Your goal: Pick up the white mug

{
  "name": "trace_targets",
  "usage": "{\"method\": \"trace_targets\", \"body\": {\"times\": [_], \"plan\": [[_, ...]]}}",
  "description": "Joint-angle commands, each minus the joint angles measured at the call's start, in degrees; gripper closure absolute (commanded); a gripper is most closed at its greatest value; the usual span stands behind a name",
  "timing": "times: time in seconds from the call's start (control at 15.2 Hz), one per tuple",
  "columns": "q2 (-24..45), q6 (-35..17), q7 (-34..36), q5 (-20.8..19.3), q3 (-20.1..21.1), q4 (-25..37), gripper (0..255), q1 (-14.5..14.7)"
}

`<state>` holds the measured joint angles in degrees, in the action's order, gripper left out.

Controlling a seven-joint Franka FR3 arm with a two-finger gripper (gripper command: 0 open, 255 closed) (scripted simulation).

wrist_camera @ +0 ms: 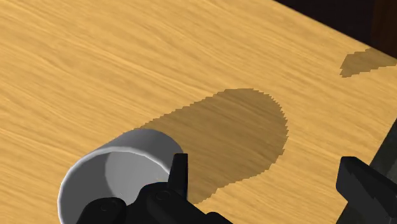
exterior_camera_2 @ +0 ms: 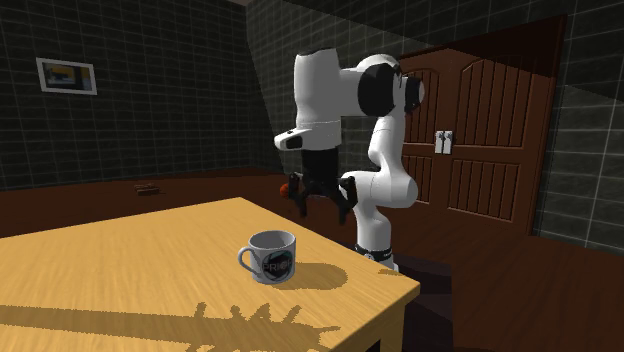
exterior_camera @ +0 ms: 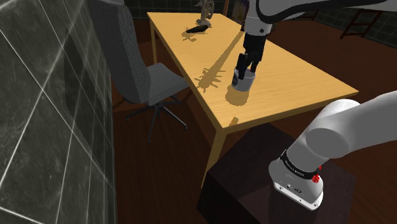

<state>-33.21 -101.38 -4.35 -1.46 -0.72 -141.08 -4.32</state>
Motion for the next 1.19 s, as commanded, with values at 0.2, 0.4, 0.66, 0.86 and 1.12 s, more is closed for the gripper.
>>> {"method": "trace_targets", "body": {"times": [0.2,0.4,0.66,0.86,1.12], "plan": [[8.53,-8.08,-2.33,-3.57,-1.97,2.10,0,-1.98],[10.52,-11.04,-2.58,-4.19,-2.34,1.41,0,-2.33],[11.67,-14.38,-2.36,-4.32,-2.43,-0.77,0,-2.37],[12.19,-15.71,-2.28,-4.38,-2.46,-1.59,0,-2.39],[12.18,-15.76,-2.17,-4.34,-2.39,-1.65,255,-2.33]]}}
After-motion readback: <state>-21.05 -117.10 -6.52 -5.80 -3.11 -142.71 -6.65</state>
